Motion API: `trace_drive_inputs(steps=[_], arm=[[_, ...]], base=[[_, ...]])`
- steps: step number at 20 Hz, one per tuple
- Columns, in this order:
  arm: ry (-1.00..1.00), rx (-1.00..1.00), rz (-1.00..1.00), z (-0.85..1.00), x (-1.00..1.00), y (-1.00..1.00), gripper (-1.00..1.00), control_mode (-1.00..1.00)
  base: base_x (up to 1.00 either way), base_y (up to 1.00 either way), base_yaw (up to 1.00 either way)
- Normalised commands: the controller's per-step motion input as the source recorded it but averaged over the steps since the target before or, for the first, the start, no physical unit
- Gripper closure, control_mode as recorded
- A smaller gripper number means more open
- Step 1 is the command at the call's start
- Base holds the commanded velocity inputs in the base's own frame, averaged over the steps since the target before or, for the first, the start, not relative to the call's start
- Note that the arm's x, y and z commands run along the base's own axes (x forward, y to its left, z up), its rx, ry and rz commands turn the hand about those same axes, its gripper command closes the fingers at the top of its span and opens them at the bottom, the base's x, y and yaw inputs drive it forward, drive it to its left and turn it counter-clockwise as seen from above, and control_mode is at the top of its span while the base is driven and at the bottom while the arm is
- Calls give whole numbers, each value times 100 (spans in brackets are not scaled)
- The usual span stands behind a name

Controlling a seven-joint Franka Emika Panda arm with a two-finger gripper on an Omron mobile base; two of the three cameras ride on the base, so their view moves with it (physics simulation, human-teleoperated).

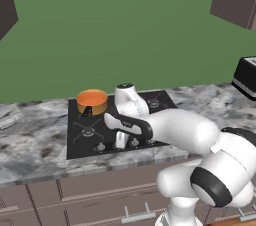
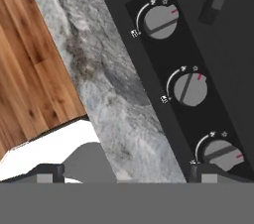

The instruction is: Wait until the marinara sauce is simmered to a deep red color and then turn off the stove.

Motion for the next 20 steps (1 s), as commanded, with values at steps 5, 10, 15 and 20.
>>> trace_drive_inputs(steps=[5, 10, 15, 20], arm=[[-10, 0, 0, -23, 4, 8, -100, -100], [-1, 0, 0, -6, 8, 9, -100, -100], [0, 0, 0, -5, 14, 1, -100, -100], [0, 0, 0, -12, 26, 0, -100, -100]], base=[[0, 0, 0], [0, 0, 0], [0, 0, 0], [0, 0, 0]])
